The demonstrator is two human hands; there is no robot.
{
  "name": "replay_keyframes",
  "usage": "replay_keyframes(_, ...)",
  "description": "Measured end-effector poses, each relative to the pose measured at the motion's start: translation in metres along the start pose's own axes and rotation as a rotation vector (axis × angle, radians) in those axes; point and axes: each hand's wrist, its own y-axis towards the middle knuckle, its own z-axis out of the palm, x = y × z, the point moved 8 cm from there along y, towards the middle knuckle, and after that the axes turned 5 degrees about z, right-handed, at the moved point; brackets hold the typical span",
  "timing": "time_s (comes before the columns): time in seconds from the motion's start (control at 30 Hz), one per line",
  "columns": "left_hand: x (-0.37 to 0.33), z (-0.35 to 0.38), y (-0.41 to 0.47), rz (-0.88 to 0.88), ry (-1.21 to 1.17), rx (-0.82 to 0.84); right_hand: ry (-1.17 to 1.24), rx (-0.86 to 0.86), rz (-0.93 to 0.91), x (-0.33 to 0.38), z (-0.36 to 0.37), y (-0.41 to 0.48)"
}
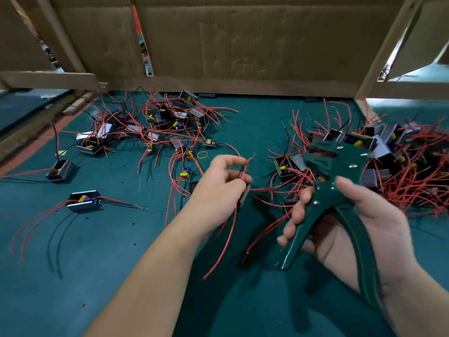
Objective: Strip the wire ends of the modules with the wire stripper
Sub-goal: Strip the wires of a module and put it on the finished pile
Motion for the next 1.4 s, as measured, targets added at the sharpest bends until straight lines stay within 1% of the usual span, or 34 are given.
replay_keyframes(0.07, 0.002, -0.012, 0.001, 0.023, -0.036, -0.173, 0.013, 0.066, -0.043, 0.008, 0.002, -0.003)
replay_keyframes(0.1, 0.003, -0.014, 0.002, 0.035, -0.140, -0.231, 0.052, 0.128, -0.035, 0.009, 0.004, -0.003)
replay_keyframes(0.13, 0.004, -0.011, 0.001, 0.016, -0.290, -0.217, 0.119, 0.212, -0.006, 0.009, 0.009, -0.003)
replay_keyframes(0.17, 0.000, 0.001, 0.005, 0.000, -0.446, -0.134, 0.197, 0.292, 0.034, 0.008, 0.014, -0.004)
replay_keyframes(0.2, -0.007, 0.019, 0.005, -0.015, -0.513, 0.013, 0.254, 0.338, 0.075, 0.005, 0.018, -0.006)
replay_keyframes(0.23, -0.016, 0.043, 0.004, -0.027, -0.430, 0.197, 0.282, 0.339, 0.104, 0.002, 0.017, -0.006)
replay_keyframes(0.27, -0.021, 0.054, -0.002, 0.022, -0.239, 0.312, 0.288, 0.330, 0.121, 0.000, 0.015, -0.006)
replay_keyframes(0.3, -0.018, 0.053, -0.011, 0.050, -0.071, 0.334, 0.285, 0.334, 0.133, -0.003, 0.015, -0.006)
replay_keyframes(0.33, -0.013, 0.047, -0.012, 0.107, 0.062, 0.303, 0.283, 0.344, 0.142, -0.005, 0.017, -0.006)
replay_keyframes(0.37, -0.017, 0.044, -0.010, 0.170, 0.122, 0.241, 0.283, 0.342, 0.146, -0.006, 0.018, -0.005)
replay_keyframes(0.4, -0.030, 0.043, -0.015, 0.270, 0.110, 0.211, 0.287, 0.331, 0.149, -0.008, 0.018, -0.005)
replay_keyframes(0.47, -0.034, 0.030, -0.019, 0.268, -0.065, 0.109, 0.307, 0.298, 0.161, -0.010, 0.017, -0.004)
replay_keyframes(0.5, -0.037, 0.016, -0.019, 0.311, -0.090, 0.020, 0.313, 0.286, 0.161, -0.010, 0.017, -0.004)
replay_keyframes(0.57, -0.048, -0.008, -0.017, 0.377, -0.002, -0.133, 0.319, 0.286, 0.156, -0.008, 0.017, -0.003)
replay_keyframes(0.63, -0.058, -0.040, -0.013, 0.370, 0.168, -0.284, 0.318, 0.299, 0.155, -0.006, 0.018, -0.003)
replay_keyframes(0.7, -0.055, -0.079, -0.018, 0.298, 0.378, -0.412, 0.305, 0.321, 0.147, -0.004, 0.020, -0.003)
replay_keyframes(0.73, -0.049, -0.099, -0.021, 0.214, 0.550, -0.469, 0.308, 0.343, 0.141, -0.003, 0.022, -0.004)
replay_keyframes(0.77, -0.040, -0.119, -0.024, 0.093, 0.742, -0.519, 0.303, 0.361, 0.124, -0.002, 0.023, -0.005)
replay_keyframes(0.8, -0.028, -0.137, -0.029, -0.070, 0.909, -0.553, 0.287, 0.355, 0.097, -0.002, 0.022, -0.005)
replay_keyframes(0.83, -0.013, -0.152, -0.036, -0.250, 1.015, -0.564, 0.254, 0.321, 0.058, -0.001, 0.020, -0.005)
replay_keyframes(0.87, 0.003, -0.164, -0.044, -0.402, 1.050, -0.557, 0.209, 0.277, 0.022, -0.001, 0.017, -0.004)
replay_keyframes(0.9, 0.016, -0.171, -0.051, -0.500, 1.053, -0.546, 0.172, 0.238, 0.003, -0.001, 0.016, -0.005)
replay_keyframes(0.93, 0.027, -0.177, -0.056, -0.559, 1.049, -0.538, 0.155, 0.221, 0.001, -0.003, 0.016, -0.005)
replay_keyframes(0.97, 0.033, -0.181, -0.059, -0.568, 1.046, -0.543, 0.145, 0.220, 0.007, -0.004, 0.016, -0.005)
replay_keyframes(1.03, 0.037, -0.188, -0.058, -0.502, 1.021, -0.583, 0.106, 0.215, 0.034, -0.008, 0.015, -0.005)
replay_keyframes(1.13, 0.028, -0.191, -0.049, -0.344, 1.035, -0.627, 0.011, 0.228, 0.082, -0.014, 0.017, -0.008)
replay_keyframes(1.2, 0.013, -0.188, -0.044, -0.180, 1.045, -0.661, -0.066, 0.240, 0.103, -0.020, 0.021, -0.010)
replay_keyframes(1.23, 0.002, -0.183, -0.043, -0.063, 1.017, -0.684, -0.105, 0.238, 0.107, -0.022, 0.021, -0.011)
replay_keyframes(1.3, -0.022, -0.168, -0.044, 0.159, 0.874, -0.728, -0.169, 0.236, 0.098, -0.022, 0.022, -0.013)
replay_keyframes(1.33, -0.032, -0.159, -0.044, 0.229, 0.775, -0.737, -0.198, 0.241, 0.088, -0.022, 0.023, -0.013)
replay_keyframes(1.4, -0.042, -0.141, -0.039, 0.272, 0.593, -0.701, -0.237, 0.242, 0.066, -0.020, 0.024, -0.013)
